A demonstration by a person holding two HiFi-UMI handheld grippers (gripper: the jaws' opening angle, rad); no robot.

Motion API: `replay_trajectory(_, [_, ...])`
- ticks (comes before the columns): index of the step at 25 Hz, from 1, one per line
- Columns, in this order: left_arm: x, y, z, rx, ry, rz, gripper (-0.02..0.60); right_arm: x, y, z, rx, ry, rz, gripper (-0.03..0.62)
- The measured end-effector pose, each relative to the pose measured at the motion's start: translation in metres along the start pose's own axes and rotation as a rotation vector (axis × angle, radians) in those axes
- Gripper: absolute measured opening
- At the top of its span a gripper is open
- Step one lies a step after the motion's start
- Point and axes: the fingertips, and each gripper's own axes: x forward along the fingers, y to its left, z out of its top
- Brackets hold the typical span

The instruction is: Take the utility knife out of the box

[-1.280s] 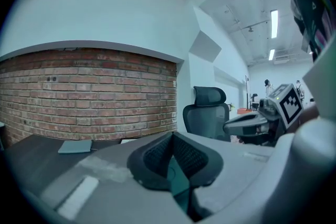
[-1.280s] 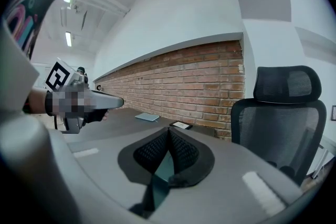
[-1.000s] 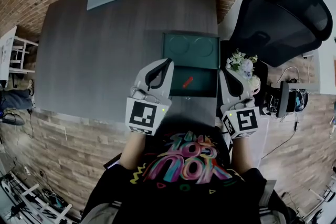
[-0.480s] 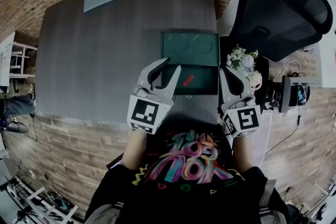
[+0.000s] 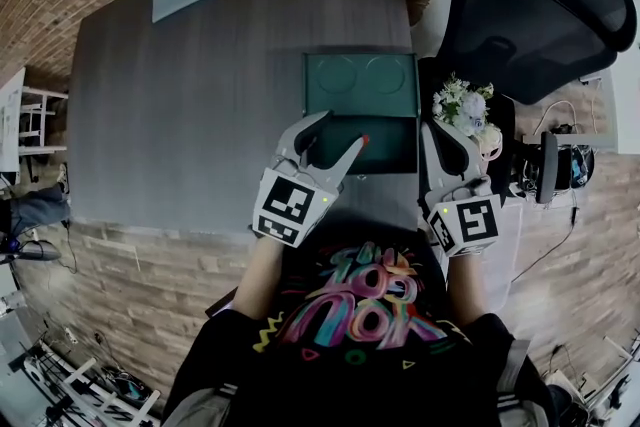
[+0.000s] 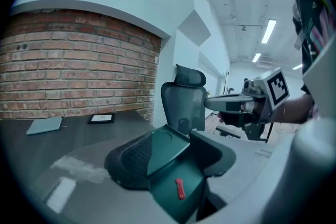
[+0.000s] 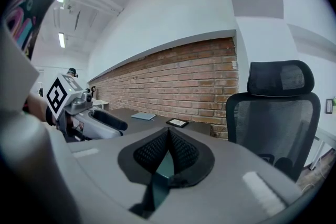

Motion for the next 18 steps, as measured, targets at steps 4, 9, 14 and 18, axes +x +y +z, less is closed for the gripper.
replay_trajectory(4, [0.010,-0.009,-0.016,0.001,0.055,-0.040,0.236,-0.001,-0.002,-0.004,0.007,0.011,-0.003,0.000])
replay_trajectory(9, [0.026,-0.016,-0.037,0.004,0.115,-0.095,0.238,-0.002,-0.002,-0.010,0.014,0.034,-0.006,0.000])
replay_trajectory(14, [0.043,-0.023,-0.069,-0.004,0.215,-0.138,0.238,-0.005,-0.006,-0.014,0.021,0.036,-0.020,0.000])
replay_trajectory(18, [0.056,-0.031,-0.094,-0.021,0.294,-0.178,0.238,-0.008,-0.011,-0.018,0.030,0.044,-0.038,0.000])
